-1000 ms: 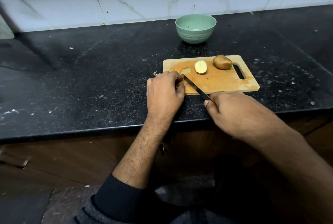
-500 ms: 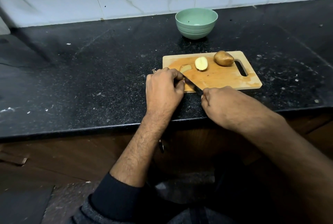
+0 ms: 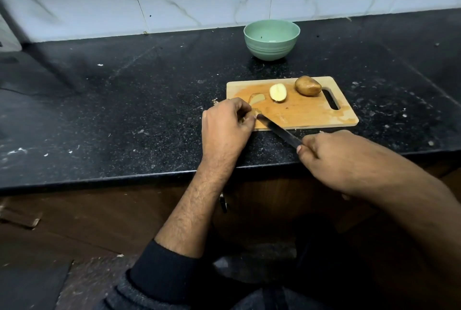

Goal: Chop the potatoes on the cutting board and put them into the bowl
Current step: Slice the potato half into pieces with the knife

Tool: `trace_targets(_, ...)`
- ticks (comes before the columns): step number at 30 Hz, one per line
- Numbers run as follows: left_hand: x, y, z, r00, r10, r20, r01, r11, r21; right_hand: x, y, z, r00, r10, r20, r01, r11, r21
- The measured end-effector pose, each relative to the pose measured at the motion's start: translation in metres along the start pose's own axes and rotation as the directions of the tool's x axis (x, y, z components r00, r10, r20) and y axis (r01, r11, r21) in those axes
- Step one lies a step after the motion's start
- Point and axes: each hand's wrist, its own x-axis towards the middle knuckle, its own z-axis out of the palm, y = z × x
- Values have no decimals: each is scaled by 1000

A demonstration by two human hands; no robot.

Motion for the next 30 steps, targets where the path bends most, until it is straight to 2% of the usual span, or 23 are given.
trace_targets(4,-4,-3,-2,999,-33,9,34,997,-75,-5,-8,-4,992,-13,-125,18,999,42)
trace_targets(8,-8,-5,-3,1000,-25,0,25,997,-71,4,-12,0,988,-16,-155,24,999,46)
trace_targets(21,-6,-1,-3,1000,9,-14,-9,999,48,13,-19,5,997,-15,-70,15,1000,-1)
trace_targets(30,-3,-1,-4,1000,-4,24,4,1000,22,26,-34,6,998,-9,-68,5,999,-50)
